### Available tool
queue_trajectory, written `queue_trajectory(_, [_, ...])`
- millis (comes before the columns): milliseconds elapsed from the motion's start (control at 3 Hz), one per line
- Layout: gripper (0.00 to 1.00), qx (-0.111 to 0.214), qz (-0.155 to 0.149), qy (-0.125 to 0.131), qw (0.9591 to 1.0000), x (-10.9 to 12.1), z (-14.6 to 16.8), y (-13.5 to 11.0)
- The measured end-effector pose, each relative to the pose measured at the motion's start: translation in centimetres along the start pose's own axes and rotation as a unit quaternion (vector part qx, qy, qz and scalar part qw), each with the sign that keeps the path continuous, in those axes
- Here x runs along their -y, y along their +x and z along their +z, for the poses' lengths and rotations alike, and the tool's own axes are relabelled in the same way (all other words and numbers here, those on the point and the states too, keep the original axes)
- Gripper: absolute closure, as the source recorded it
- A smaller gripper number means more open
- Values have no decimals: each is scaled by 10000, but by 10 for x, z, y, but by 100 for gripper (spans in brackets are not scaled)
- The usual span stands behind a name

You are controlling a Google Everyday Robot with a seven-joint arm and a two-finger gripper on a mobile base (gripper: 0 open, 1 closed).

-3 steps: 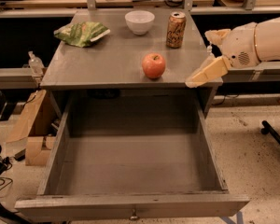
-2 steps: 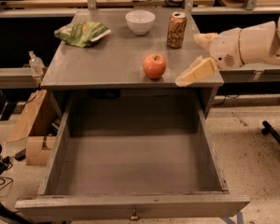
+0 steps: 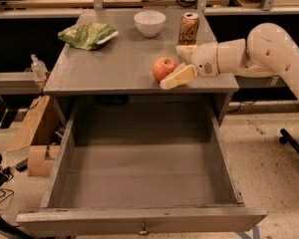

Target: Place apple into top drawer

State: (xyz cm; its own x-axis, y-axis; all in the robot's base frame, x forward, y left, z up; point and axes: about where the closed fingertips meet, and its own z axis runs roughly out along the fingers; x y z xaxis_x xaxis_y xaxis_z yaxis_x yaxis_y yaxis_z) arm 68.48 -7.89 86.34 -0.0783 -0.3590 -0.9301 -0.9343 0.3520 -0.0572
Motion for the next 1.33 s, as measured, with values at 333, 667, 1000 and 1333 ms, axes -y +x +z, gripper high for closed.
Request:
queue_trajectory(333, [0,147,86,-302,9994,0,32,4])
queue_trajectory(667, [14,237,102,-470,9986,-2,51,6])
queue_trajectory(1000, [38,341,83,-544,9979,-3,56,2])
queue_trajectory(1333, [61,430,24,-551,9976,-4,55,-5])
